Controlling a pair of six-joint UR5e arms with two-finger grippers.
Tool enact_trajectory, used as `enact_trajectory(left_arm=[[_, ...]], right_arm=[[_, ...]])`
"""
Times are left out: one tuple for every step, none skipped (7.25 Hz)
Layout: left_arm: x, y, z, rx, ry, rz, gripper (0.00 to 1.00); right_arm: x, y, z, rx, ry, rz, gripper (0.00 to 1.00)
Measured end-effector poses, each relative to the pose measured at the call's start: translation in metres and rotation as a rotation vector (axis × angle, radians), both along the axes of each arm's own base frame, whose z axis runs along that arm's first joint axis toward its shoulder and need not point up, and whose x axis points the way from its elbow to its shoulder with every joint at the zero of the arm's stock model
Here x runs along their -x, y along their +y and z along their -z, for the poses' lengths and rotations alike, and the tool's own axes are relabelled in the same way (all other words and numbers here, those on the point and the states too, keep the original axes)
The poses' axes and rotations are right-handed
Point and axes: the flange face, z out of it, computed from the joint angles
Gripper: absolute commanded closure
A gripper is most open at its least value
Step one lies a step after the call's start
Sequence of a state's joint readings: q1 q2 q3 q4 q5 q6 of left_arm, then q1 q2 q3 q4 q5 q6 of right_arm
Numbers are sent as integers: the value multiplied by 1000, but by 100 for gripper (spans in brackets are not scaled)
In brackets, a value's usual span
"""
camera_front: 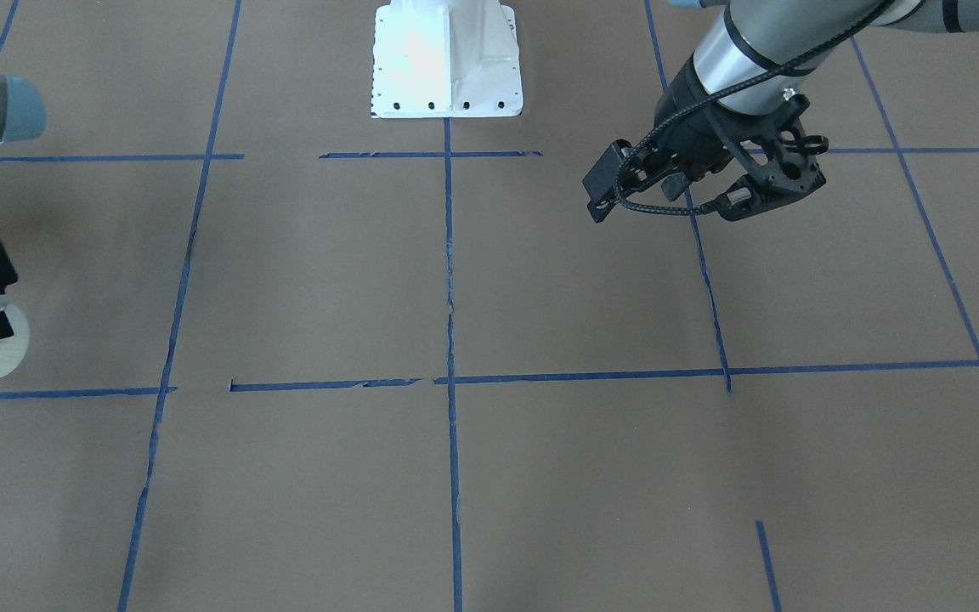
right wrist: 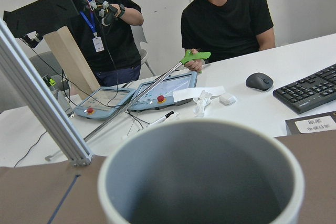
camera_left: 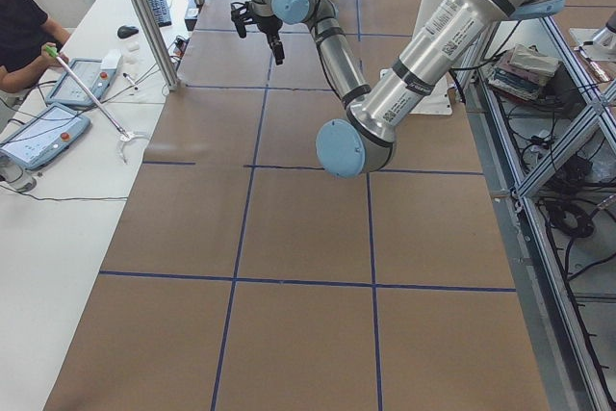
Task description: Left arm hands cup to right arm to dump lemon
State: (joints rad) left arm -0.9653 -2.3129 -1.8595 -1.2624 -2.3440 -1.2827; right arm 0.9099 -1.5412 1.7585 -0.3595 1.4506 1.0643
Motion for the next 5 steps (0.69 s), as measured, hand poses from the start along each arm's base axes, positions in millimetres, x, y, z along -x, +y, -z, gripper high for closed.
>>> enact_trajectory(left_arm=[[-4, -4, 5, 0, 0, -1, 0], [-7, -8, 11, -3, -3, 2, 0], [-15, -13, 19, -12, -12, 6, 0], [-27, -15, 27, -22, -21, 3, 0], [-39, -20, 39, -26, -28, 2, 0]], right_arm=[[32, 14, 29, -8, 55, -29, 53], [67, 25, 58, -9, 101, -57, 53], [106, 36, 86, -11, 143, -86, 52], [140, 44, 112, -13, 179, -110, 51], [172, 52, 141, -15, 216, -130, 51]])
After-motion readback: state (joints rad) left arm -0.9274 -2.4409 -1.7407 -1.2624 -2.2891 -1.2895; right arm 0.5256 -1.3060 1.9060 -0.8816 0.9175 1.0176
